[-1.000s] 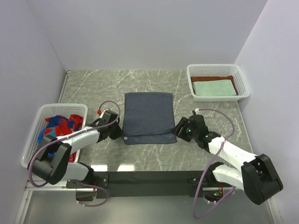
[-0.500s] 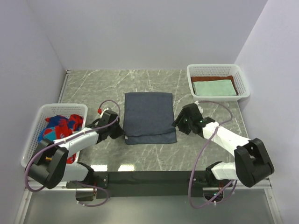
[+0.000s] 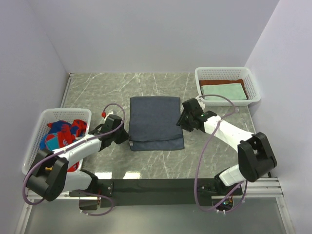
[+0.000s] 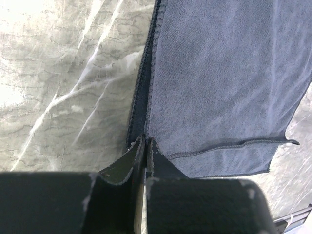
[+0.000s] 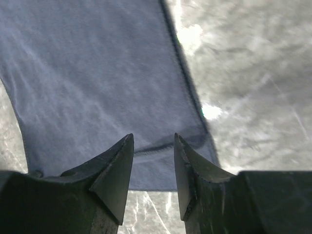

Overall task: Fold and stack the towels
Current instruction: Fold the towel

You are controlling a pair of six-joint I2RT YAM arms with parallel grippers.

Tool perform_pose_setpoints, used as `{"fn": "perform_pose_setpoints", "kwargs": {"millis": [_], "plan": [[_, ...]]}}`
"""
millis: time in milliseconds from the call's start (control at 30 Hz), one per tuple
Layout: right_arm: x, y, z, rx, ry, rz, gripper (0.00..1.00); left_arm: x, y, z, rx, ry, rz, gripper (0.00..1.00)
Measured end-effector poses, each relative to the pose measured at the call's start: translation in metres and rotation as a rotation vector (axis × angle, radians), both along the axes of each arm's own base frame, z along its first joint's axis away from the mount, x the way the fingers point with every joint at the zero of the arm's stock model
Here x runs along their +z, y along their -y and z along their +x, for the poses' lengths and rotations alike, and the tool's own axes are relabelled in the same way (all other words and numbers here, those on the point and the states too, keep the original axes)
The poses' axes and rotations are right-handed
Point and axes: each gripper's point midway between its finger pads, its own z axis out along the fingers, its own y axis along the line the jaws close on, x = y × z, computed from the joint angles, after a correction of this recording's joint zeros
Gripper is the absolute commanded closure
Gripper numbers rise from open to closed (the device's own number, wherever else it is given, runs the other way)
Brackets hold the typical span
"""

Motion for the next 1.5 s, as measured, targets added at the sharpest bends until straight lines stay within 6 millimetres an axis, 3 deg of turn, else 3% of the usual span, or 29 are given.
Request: {"fn": "perform_pose_setpoints", "kwargs": {"millis": [100, 267, 467, 800, 967, 1233, 1500], "plan": [[-0.007, -0.007, 0.006, 0.021, -0.01, -0.007, 0.54, 0.0, 0.0, 0.0, -0.006, 0.003, 0.004, 0.93], [-0.036, -0.013, -0.002, 0.058, -0.09, -0.033, 0.57, 0.0, 0.0, 0.0, -0.008, 0.005, 0.004, 0.93], [-0.044, -0.021, -0.013, 0.098, -0.115, -0.029, 0.61, 0.0, 0.0, 0.0, -0.008, 0.005, 0.004, 0.93], [-0.063, -0.005, -0.048, 0.102, -0.166, -0.038, 0.67, 0.0, 0.0, 0.0, -0.008, 0.005, 0.005, 0.93], [-0.057, -0.002, -0.052, 0.08, -0.136, -0.015, 0.65, 0.0, 0.0, 0.0, -0.008, 0.005, 0.005, 0.93], [-0.024, 0.004, -0.046, -0.026, -0.009, 0.063, 0.57, 0.0, 0.0, 0.0, -0.008, 0.006, 0.005, 0.93], [-0.042, 0.013, -0.051, -0.091, -0.037, 0.058, 0.52, 0.0, 0.0, 0.0, -0.008, 0.005, 0.005, 0.93]]}}
